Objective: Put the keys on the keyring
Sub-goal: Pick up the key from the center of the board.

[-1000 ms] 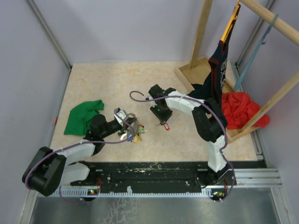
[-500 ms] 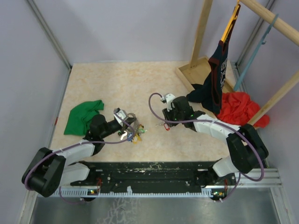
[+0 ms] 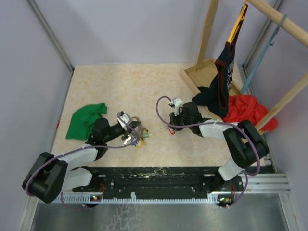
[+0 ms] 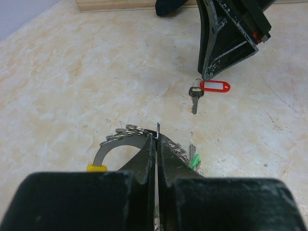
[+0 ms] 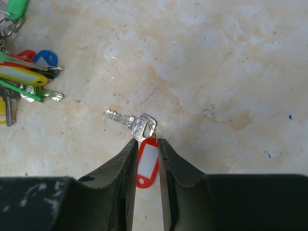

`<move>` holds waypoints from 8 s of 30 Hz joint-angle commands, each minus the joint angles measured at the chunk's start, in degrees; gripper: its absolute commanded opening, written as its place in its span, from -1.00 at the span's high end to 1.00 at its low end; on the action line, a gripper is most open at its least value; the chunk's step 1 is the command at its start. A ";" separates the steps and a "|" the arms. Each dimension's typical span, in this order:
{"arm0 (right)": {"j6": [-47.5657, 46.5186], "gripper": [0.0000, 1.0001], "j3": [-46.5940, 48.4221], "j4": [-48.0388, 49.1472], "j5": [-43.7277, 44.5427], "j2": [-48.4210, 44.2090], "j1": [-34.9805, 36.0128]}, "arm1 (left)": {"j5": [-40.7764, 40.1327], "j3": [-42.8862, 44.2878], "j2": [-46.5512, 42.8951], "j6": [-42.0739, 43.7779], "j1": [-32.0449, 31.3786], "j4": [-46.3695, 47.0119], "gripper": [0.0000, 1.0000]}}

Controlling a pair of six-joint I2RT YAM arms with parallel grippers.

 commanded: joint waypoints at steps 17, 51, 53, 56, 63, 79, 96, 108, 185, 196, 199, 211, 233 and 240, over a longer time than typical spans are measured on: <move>-0.05 0.62 5.55 -1.04 -2.14 5.81 -0.63 | 1.25 1.14 -0.34 -0.33 0.15 1.35 1.00; 0.01 0.64 5.81 -4.82 -3.04 4.86 -0.65 | 1.52 1.28 -0.01 -0.49 0.15 1.26 1.00; -0.08 0.64 6.10 -4.91 -3.27 5.31 -0.67 | 1.54 1.32 0.00 -0.48 0.14 1.26 1.00; 0.03 0.65 6.49 -4.96 -3.37 5.99 -0.67 | 1.58 1.33 0.04 -0.42 0.15 1.26 1.00; 0.16 0.72 6.87 -5.84 -3.01 6.17 -0.63 | 1.56 1.40 0.11 -0.47 0.15 1.26 1.00; 0.86 0.72 8.19 -8.52 -2.75 7.92 -0.15 | 1.48 1.32 -0.20 -0.49 0.11 1.17 1.00; 0.15 0.68 8.60 -12.68 1.73 7.18 2.23 | 1.35 1.32 -0.22 -0.55 0.14 1.17 1.00; -1.01 0.66 9.24 -14.96 5.74 4.59 4.20 | 1.32 1.32 -0.14 -0.54 0.09 1.34 1.00; 1.63 0.79 11.81 -18.03 14.25 5.49 8.42 | 1.34 1.23 -0.39 -1.02 0.15 1.61 1.00; 0.85 0.94 12.23 -19.51 14.18 4.21 8.75 | 1.27 1.10 -0.85 -1.02 0.13 1.52 1.00; 0.89 0.83 12.31 -19.88 14.29 3.55 8.76 | 1.18 0.98 -1.12 -1.07 0.15 1.44 1.00; 1.25 0.76 11.97 -20.79 15.14 2.47 8.90 | 1.23 0.99 -1.25 -1.05 0.15 1.44 1.00; 0.56 0.66 11.96 -20.15 17.94 2.37 9.97 | 1.28 0.96 -1.11 -1.19 0.15 1.70 1.00; 0.38 0.71 12.31 -20.03 17.61 3.49 9.97 | 1.41 1.06 -0.82 -1.19 0.14 1.70 1.00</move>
